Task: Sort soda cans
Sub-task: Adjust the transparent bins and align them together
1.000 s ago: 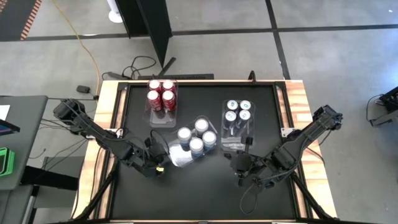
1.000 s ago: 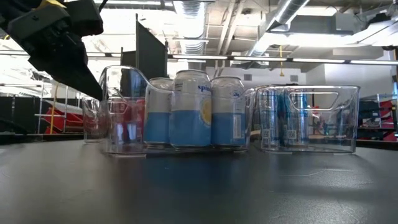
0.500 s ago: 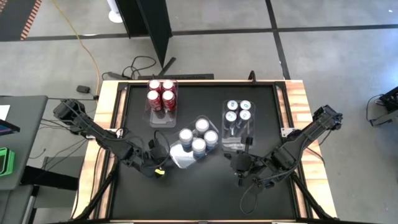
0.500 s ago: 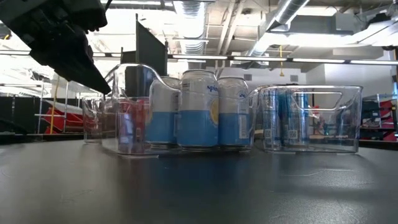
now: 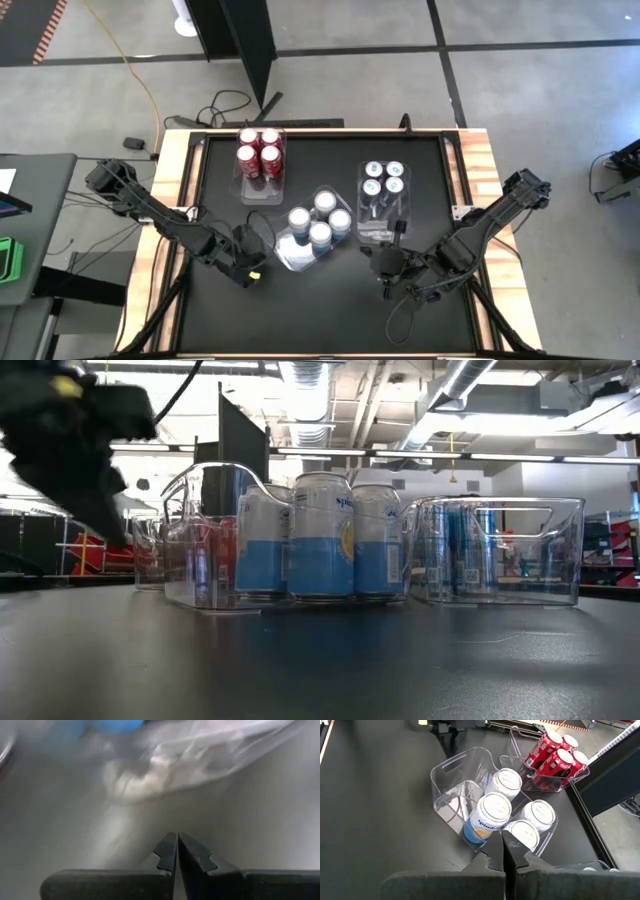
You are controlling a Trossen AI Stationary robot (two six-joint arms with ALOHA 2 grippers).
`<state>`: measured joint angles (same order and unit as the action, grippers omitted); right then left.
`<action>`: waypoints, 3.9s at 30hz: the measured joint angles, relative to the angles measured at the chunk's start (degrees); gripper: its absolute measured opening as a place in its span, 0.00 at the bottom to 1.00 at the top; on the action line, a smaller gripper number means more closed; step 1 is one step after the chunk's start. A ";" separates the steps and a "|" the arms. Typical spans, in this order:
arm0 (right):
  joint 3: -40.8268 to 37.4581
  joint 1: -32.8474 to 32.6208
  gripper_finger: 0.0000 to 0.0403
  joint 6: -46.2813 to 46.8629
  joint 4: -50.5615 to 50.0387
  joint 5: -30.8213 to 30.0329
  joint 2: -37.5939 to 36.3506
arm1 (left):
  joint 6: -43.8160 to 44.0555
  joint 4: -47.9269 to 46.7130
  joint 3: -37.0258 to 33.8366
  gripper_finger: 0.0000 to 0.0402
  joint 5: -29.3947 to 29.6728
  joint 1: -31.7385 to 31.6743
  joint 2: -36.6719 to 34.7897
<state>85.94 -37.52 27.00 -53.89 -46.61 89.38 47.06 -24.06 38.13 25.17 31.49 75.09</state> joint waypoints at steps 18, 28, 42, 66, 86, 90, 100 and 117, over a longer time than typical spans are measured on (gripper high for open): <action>0.01 0.00 0.01 0.02 0.44 0.04 0.00 | -1.68 -4.35 0.00 0.04 15.37 -6.37 0.00; 0.01 0.04 0.01 2.45 0.46 1.93 0.00 | -11.39 4.86 -0.07 0.04 9.34 -7.08 0.00; 0.05 2.78 0.01 11.94 0.46 16.29 10.20 | -13.58 8.66 -0.07 0.04 5.74 -7.02 0.00; 0.03 16.99 0.01 20.78 4.58 19.73 26.72 | -15.15 9.23 -0.04 0.04 4.71 -7.01 0.00; -0.10 22.96 0.01 11.24 6.58 20.02 26.86 | -18.46 11.29 -0.15 0.04 2.01 -6.98 0.00; -0.10 24.15 0.01 9.99 6.62 20.28 26.86 | -18.41 11.29 -0.15 0.04 2.04 -6.98 0.00; -0.10 26.73 0.01 3.67 6.54 19.52 26.93 | -18.22 10.74 -0.15 0.04 2.52 -7.06 0.00; -0.10 29.12 0.01 -15.30 7.58 18.91 27.04 | -18.98 12.11 -0.13 0.04 0.35 -6.98 0.03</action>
<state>85.84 -8.40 11.71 -46.30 -27.69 116.42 28.08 -11.95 38.00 25.51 24.51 75.12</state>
